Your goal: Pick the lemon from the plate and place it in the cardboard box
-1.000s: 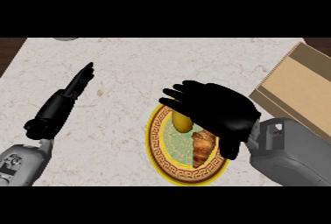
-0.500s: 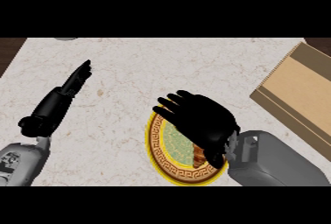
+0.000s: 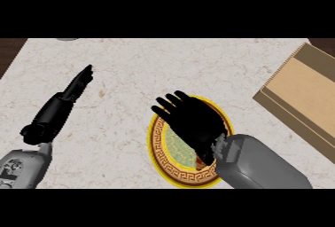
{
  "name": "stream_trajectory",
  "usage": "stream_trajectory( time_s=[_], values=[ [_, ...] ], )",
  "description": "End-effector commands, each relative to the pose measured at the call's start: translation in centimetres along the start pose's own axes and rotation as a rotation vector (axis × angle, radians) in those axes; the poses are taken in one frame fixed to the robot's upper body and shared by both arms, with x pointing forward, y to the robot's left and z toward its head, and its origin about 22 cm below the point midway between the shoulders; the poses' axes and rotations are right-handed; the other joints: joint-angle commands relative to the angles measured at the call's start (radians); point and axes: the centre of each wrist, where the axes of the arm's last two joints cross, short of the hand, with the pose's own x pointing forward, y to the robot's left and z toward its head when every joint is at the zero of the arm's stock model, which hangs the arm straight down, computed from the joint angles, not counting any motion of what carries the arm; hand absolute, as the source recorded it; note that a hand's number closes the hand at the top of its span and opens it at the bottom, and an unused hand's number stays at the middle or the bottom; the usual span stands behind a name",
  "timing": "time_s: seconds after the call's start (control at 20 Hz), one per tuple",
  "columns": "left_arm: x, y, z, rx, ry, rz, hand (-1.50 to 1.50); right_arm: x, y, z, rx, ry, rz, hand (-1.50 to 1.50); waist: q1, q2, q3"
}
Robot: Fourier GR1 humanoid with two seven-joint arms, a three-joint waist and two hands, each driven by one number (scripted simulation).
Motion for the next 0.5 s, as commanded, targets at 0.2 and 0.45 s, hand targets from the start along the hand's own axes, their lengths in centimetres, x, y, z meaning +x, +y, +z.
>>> stream_trajectory(
  time_s=[0.2,0.45],
  values=[
    [0.9,-0.9,0.2,-0.008,0.012,0.006,0.0,-0.8,1.5,-1.3,0.04,0.059,0.048,-1.5,-0.001,0.0,0.0],
    [0.2,0.3,0.2,-0.009,0.004,0.003,0.0,-2.4,2.8,-4.1,0.035,0.042,0.031,-1.5,0.004,0.001,0.0]
  ],
)
